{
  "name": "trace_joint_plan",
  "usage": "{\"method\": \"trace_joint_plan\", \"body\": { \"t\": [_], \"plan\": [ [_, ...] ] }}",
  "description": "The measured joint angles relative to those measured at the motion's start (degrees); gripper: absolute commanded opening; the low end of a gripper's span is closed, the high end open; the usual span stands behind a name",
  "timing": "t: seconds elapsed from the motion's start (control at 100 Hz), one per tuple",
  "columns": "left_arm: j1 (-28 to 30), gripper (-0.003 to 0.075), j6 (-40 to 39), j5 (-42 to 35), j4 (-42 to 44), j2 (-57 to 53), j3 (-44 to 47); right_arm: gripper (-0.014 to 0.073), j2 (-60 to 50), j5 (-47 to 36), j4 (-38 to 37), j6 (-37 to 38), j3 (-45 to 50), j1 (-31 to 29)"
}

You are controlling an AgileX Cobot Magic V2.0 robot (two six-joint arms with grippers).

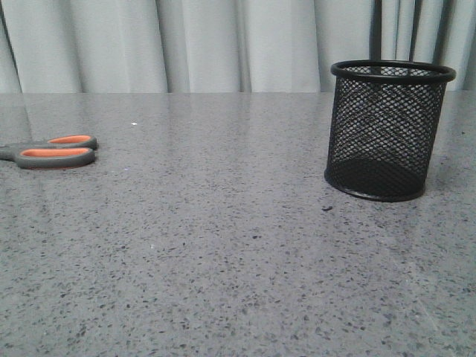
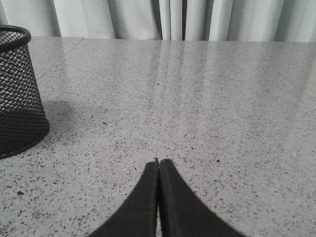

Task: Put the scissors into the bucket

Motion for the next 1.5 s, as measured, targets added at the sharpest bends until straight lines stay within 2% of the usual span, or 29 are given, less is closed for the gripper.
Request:
{"method": "trace_joint_plan", "body": {
  "t": [0.22, 0.43, 0.59, 0.72, 0.83, 0.92, 1.06, 1.15, 1.37, 1.5],
  "plan": [
    [0.00, -0.0020, 0.00, 0.00, -1.24, 0.00, 0.00, -0.0049, 0.00, -0.70, 0.16, 0.00, 0.00, 0.00],
    [0.00, -0.0020, 0.00, -0.12, -10.84, 0.00, 0.00, -0.0049, 0.00, -4.14, 3.13, 0.00, 0.00, 0.00],
    [0.00, -0.0020, 0.00, -0.27, -19.09, 0.00, 0.00, -0.0049, 0.00, -5.66, 8.88, 0.00, 0.00, 0.00],
    [0.00, -0.0021, 0.00, -0.36, -26.73, 0.00, 0.00, -0.0049, 0.00, -7.64, 18.04, 0.00, 0.00, 0.00],
    [0.00, -0.0021, 0.00, -0.50, -30.69, 0.00, 0.00, -0.0049, 0.00, -9.70, 26.09, 0.00, 0.00, 0.00],
    [0.00, -0.0021, 0.00, -0.68, -32.26, 0.00, -0.13, -0.0049, 0.00, -10.36, 28.64, 0.00, 0.00, 0.00],
    [0.00, -0.0021, 0.00, 1.60, -32.02, 0.00, -3.13, -0.0048, 0.00, -6.46, 28.72, 0.00, -2.94, 0.00],
    [0.00, -0.0021, 0.00, 4.36, -28.69, 0.41, -7.91, -0.0048, 2.16, -2.24, 26.26, 0.00, -7.71, 0.00],
    [0.00, -0.0021, 0.00, 19.03, -15.10, 10.77, -25.02, -0.0049, 18.45, 12.07, 20.34, 0.00, -22.59, 0.00],
    [0.00, -0.0020, 1.67, 28.00, -12.36, 18.58, -35.00, -0.0049, 28.69, 20.01, 19.33, 0.00, -31.60, 0.00]
  ]
}}
